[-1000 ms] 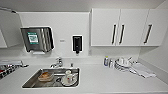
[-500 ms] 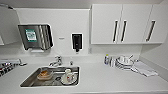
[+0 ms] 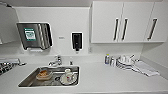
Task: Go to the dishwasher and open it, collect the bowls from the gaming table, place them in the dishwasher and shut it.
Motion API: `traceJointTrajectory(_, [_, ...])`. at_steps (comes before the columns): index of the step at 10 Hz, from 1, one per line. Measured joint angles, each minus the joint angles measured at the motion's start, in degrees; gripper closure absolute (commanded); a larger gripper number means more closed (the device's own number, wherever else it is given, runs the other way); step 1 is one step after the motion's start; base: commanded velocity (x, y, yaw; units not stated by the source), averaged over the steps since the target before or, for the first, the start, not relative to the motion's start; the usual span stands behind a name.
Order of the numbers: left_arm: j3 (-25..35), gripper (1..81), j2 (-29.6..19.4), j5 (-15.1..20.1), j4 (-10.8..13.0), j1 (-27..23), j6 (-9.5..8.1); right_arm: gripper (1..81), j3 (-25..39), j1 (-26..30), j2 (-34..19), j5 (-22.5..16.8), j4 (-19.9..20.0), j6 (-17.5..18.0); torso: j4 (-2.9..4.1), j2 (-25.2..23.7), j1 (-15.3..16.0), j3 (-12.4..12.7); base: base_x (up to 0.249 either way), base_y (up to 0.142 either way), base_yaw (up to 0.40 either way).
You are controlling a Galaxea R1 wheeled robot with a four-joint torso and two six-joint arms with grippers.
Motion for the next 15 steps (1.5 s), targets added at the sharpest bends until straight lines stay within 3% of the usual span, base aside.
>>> traceJointTrajectory(3, [3.11,1.0,-2.46,0.69,2.23,-0.88,0.00,1.0,-0.02,0.61,0.02,-0.74,0.01,0.06,0.00,-6.29,3.91,0.00,0.000,0.000,0.000])
traceJointTrajectory(6, [3.44,1.0,-4.14,1.28,2.58,-2.23,-0.02,1.0,0.00,0.95,-0.02,-0.93,0.06,0.11,0.00,-11.87,7.39,-0.37,0.000,0.000,0.000])
traceJointTrajectory(8, [3.72,1.0,-6.10,1.37,2.54,-4.32,-0.50,1.0,0.00,0.95,-0.04,-1.10,0.04,0.09,0.00,-14.99,9.33,-3.01,0.000,0.000,0.000])
traceJointTrajectory(12, [5.18,1.0,-6.78,2.21,2.54,-8.07,-1.40,1.0,0.50,1.88,-0.28,-0.99,0.06,0.38,0.00,-23.06,14.47,-10.60,0.000,0.000,0.000])
traceJointTrajectory(15, [9.18,1.0,-6.70,5.60,2.78,-11.98,-1.46,1.0,1.77,2.51,-0.77,-0.82,0.09,0.41,0.00,-27.73,17.49,-12.32,0.000,0.000,0.000])
